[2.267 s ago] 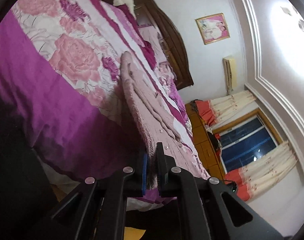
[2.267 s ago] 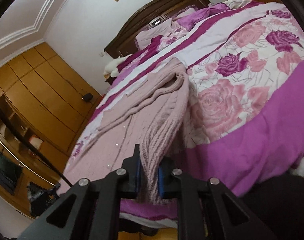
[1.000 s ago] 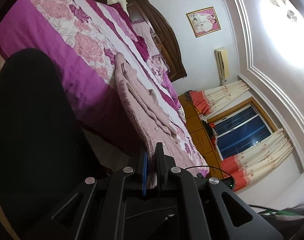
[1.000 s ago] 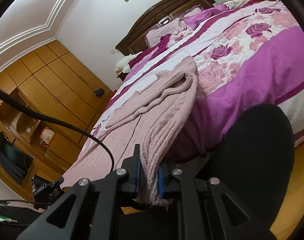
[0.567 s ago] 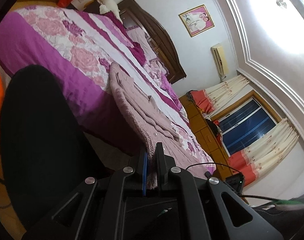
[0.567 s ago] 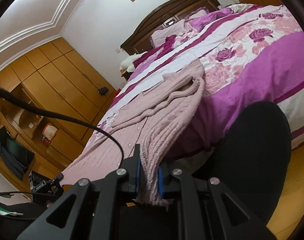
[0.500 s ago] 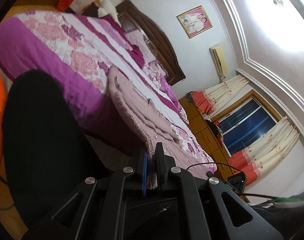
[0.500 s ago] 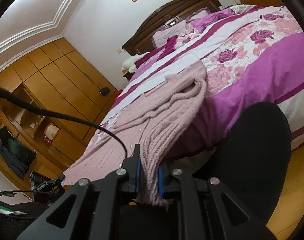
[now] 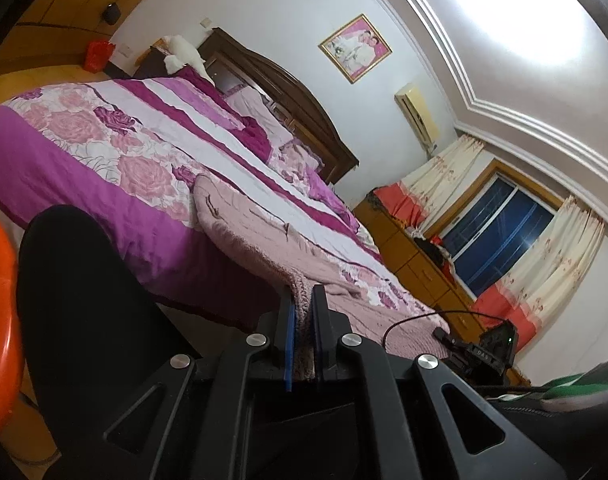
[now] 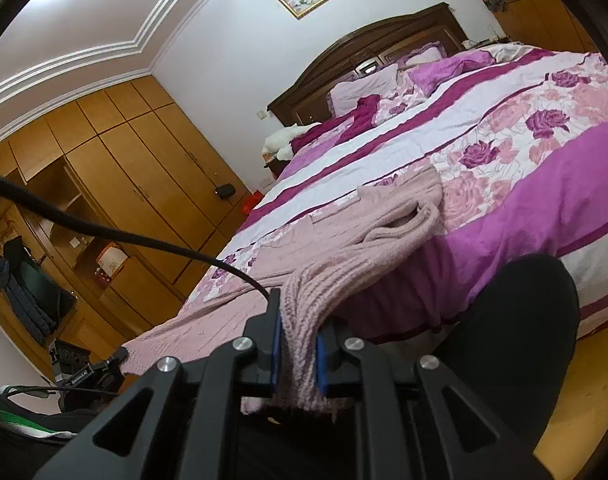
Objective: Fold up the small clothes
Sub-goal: 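Lift the hem with both grippers and carry it over toward the collar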
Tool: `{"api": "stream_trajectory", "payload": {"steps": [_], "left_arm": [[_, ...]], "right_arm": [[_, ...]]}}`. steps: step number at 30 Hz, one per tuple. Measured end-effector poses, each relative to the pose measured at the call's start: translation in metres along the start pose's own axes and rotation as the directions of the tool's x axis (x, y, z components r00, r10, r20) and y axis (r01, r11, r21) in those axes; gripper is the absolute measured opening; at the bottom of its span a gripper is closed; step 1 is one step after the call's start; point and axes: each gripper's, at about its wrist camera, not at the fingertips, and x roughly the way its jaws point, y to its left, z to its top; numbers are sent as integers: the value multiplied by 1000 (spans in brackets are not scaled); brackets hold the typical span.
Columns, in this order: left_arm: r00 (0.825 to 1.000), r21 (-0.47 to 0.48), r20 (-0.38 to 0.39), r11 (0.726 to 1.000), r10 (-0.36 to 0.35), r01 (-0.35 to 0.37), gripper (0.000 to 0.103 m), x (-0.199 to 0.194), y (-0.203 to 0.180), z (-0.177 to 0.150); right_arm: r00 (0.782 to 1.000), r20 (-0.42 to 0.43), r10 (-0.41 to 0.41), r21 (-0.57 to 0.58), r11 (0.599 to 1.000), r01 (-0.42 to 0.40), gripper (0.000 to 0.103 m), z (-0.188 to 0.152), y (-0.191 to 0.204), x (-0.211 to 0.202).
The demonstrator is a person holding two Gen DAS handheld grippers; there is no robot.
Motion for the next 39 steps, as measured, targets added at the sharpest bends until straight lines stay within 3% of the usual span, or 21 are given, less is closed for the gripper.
{"api": "stream_trajectory", "payload": {"steps": [9,16,20,28,33,39], "left_arm": [[998,19,62,1000,-17,16,0,-9,-7,9],[997,-93,75,995,-23,30,0,4,17,26],[998,-135,55,991,-9,16,0,21,27,45],[997,-81,72,996,35,-29,0,61,23,80],[998,-49,45,998,42,-39,0,98,23,90],[996,-84,15,993,84,-83,0,127,40,105]], "right_arm": [[998,53,26,15,1000,-27,13,7,1,-14],[996,67,57,10,998,-58,13,27,4,5],[997,62,51,-18,999,-50,13,37,3,24],[994,101,34,60,997,-40,14,60,-28,36],[996,90,9,83,996,-17,14,81,-43,51],[996,78,30,159,986,-42,14,92,-63,81]]}}
